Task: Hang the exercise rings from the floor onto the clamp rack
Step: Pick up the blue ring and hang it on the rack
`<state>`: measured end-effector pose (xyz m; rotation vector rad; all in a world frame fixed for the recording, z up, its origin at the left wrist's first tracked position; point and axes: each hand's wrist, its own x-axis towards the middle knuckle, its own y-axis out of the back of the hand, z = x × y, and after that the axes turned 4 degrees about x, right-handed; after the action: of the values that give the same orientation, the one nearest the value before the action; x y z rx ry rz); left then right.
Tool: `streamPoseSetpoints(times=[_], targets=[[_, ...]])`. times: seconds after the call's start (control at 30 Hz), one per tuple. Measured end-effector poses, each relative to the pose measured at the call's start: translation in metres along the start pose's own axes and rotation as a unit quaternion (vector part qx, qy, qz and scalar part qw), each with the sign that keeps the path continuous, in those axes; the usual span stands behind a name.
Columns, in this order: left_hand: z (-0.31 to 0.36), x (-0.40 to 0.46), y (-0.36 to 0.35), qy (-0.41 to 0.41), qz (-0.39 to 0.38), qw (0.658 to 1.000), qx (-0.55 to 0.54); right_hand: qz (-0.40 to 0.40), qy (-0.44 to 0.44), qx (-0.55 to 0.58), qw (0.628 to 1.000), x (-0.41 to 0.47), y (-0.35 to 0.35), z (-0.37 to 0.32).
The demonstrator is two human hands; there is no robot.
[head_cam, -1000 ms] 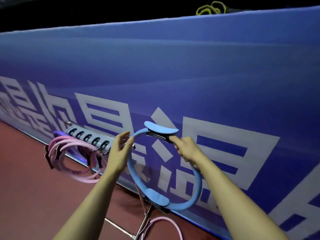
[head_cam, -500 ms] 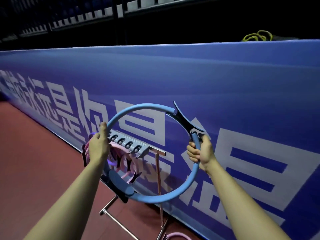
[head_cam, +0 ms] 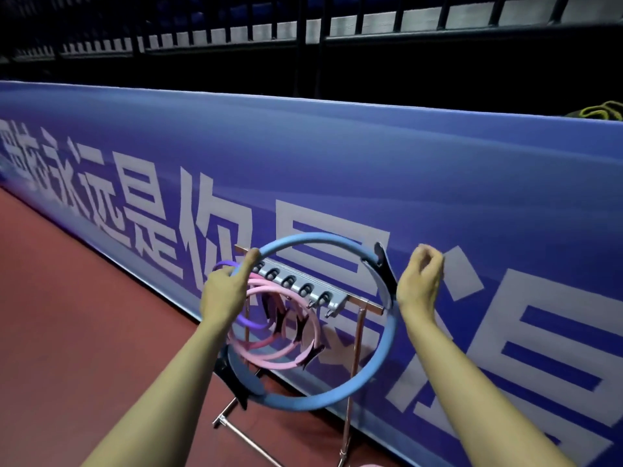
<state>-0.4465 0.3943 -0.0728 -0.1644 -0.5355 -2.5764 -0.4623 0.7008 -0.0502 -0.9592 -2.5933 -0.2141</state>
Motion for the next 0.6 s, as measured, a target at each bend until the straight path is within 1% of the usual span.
streamPoseSetpoints(times=[0.03, 0.07, 0.13, 0.2, 0.23, 0.3, 0.37, 0.5, 0.6], targets=[[-0.003, 0.002, -0.001, -0.014, -0.013, 0.999, 0.031, -0.011, 0.046, -0.018, 0.999, -0.003, -0.011, -0.006], [-0.005, 0.004, -0.003, -0.023, -0.027, 0.997, 0.064, -0.043, 0.079, -0.04, 0.995, -0.005, -0.022, -0.011], [-0.01, 0.008, -0.012, -0.045, -0.052, 0.989, 0.131, -0.147, 0.113, -0.097, 0.978, -0.009, -0.047, -0.017], [-0.011, 0.011, -0.024, -0.075, -0.078, 0.978, 0.181, -0.259, 0.11, -0.144, 0.949, -0.015, -0.073, -0.01], [-0.012, 0.014, -0.031, -0.087, -0.092, 0.972, 0.196, -0.307, 0.095, -0.162, 0.933, -0.018, -0.086, -0.001], [-0.019, 0.025, -0.046, -0.094, -0.115, 0.966, 0.21, -0.372, 0.061, -0.208, 0.903, -0.022, -0.108, 0.02], [-0.031, 0.041, -0.06, -0.092, -0.129, 0.962, 0.221, -0.399, 0.041, -0.25, 0.881, -0.019, -0.126, 0.044], [-0.057, 0.08, -0.09, -0.061, -0.176, 0.952, 0.245, -0.437, 0.004, -0.28, 0.855, 0.006, -0.158, 0.081], [-0.066, 0.115, -0.111, -0.031, -0.269, 0.932, 0.241, -0.466, -0.043, -0.27, 0.842, 0.025, -0.182, 0.103]])
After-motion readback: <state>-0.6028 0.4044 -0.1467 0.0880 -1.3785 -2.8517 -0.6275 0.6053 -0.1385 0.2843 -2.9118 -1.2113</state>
